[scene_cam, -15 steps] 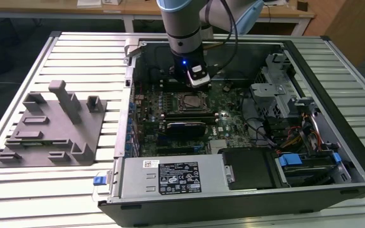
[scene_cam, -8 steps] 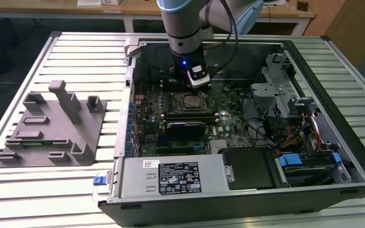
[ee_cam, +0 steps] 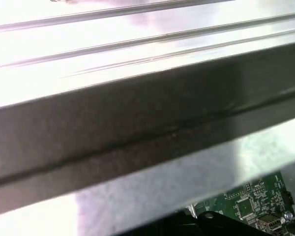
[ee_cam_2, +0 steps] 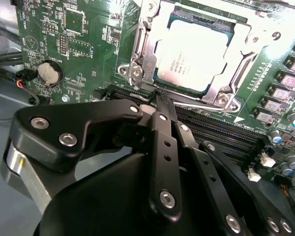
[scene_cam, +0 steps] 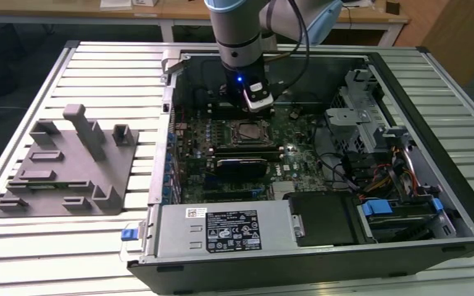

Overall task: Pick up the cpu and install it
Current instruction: 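Install the first cpu locking lever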

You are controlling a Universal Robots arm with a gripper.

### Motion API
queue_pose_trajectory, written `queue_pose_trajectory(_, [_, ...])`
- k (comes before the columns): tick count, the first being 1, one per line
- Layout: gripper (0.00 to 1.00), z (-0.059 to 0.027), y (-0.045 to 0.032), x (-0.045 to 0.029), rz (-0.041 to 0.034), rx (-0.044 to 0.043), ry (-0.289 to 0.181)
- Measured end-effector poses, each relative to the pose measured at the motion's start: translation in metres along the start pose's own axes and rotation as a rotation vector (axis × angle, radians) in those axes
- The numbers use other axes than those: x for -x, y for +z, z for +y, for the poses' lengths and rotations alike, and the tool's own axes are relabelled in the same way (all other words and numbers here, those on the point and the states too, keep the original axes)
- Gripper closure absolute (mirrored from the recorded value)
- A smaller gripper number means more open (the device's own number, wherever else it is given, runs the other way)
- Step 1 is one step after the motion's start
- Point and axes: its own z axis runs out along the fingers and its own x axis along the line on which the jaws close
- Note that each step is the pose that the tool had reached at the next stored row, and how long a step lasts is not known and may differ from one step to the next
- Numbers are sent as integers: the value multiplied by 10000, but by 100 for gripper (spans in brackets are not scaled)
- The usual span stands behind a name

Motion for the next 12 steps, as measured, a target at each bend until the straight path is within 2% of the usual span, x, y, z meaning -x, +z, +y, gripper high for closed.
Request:
queue_pose_trajectory(9, [89,31,3,-10,16,50,10])
queue_pose_trajectory(12, [89,29,8,-17,38,125,28])
